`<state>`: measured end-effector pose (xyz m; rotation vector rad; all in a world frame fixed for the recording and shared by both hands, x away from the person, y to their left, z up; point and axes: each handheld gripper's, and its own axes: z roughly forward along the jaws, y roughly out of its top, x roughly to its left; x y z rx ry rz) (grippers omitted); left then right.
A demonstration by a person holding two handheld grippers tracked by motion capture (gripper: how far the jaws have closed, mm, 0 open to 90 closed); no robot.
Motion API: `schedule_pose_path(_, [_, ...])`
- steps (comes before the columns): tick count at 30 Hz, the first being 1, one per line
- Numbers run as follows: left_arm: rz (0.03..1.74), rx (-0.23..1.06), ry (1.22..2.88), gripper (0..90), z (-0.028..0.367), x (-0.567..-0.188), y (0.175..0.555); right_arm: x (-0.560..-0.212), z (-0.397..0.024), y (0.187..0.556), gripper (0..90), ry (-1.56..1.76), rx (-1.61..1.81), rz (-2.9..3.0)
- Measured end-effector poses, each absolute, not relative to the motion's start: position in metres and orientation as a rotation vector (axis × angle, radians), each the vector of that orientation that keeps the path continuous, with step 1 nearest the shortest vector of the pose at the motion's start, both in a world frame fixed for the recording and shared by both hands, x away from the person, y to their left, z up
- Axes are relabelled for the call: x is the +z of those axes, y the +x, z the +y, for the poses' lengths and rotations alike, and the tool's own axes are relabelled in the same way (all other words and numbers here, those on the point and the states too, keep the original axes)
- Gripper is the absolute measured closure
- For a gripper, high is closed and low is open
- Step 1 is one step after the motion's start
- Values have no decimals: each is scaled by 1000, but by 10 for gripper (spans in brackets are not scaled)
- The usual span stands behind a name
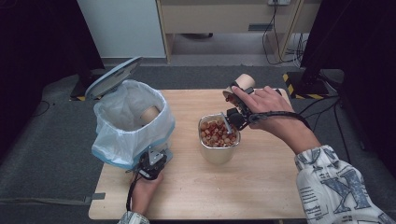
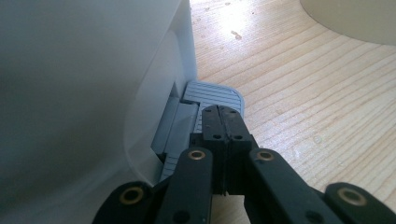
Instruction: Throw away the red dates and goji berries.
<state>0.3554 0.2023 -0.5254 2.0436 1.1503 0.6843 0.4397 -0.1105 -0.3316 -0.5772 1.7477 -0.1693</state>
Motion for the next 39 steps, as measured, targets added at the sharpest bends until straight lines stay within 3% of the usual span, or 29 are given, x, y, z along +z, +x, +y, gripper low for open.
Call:
schedule_pose_path(7, [1152,683,2045,889,202,-525,355,-319,-108,439,325,-554,-176,1698])
schedule_pose_path(11, [1151,683,2044,889,202,-525,355,-358,-94,433,325,-780,-343,1725])
schedule_pose_path(18, [1151,683,2044,890,202,-525,356,-333,-93,435,325,-662,-229,1717])
schedule_pose_path(39, [1149,683,2043,889,203,-525,356,-324,-121,444,319,-395,31,1875])
